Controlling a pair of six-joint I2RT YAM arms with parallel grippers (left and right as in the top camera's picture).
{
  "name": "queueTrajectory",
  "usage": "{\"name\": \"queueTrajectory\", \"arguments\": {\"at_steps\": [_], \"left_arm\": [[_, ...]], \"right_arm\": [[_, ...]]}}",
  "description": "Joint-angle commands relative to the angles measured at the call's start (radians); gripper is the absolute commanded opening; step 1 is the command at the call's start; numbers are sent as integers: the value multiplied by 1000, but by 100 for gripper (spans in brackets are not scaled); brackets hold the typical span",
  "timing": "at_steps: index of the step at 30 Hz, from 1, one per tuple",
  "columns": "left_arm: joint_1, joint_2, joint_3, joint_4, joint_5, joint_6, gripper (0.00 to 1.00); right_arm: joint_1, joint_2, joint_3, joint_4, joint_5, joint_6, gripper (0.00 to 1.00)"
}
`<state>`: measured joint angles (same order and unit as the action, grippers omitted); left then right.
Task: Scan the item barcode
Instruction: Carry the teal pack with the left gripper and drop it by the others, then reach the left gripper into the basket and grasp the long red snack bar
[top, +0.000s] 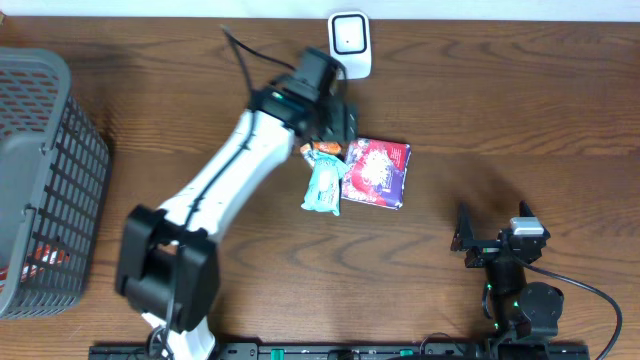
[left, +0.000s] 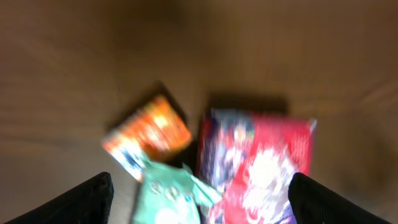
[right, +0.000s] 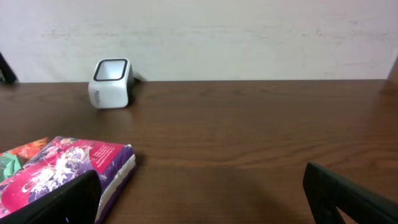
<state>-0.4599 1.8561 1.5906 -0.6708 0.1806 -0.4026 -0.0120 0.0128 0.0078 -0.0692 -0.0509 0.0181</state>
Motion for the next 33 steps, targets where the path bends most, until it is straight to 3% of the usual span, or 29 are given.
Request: {"name": "queueTrajectory", "arguments": {"at_steps": [1, 6, 8, 11, 15, 21, 25, 30, 33], "left_arm": [[105, -166, 114, 14, -21, 13, 95], [257, -351, 121, -12, -39, 38, 100], [322, -404, 121, -45, -132, 134, 100], [452, -464, 121, -93, -296, 139, 100], [684, -487, 121, -149, -313, 135, 99], [1032, -445, 121, -247, -350, -47, 98], [1187, -388, 109, -314, -351, -173, 98], [1279, -274, 78, -430, -350, -362, 98], [1286, -183, 63, -488, -350, -409, 98]], "right_arm": [[-7, -4, -2, -3, 4, 11, 99], [-7, -4, -2, -3, 4, 11, 99], [-7, -4, -2, -3, 4, 11, 99], [-7, -4, -2, -3, 4, 11, 99], [-7, -4, -2, -3, 4, 11, 99], [-7, -4, -2, -3, 4, 11, 99], [-7, -4, -2, -3, 4, 11, 99], [-7, -4, -2, -3, 4, 11, 99], [-7, -4, -2, -3, 4, 11, 99]]}}
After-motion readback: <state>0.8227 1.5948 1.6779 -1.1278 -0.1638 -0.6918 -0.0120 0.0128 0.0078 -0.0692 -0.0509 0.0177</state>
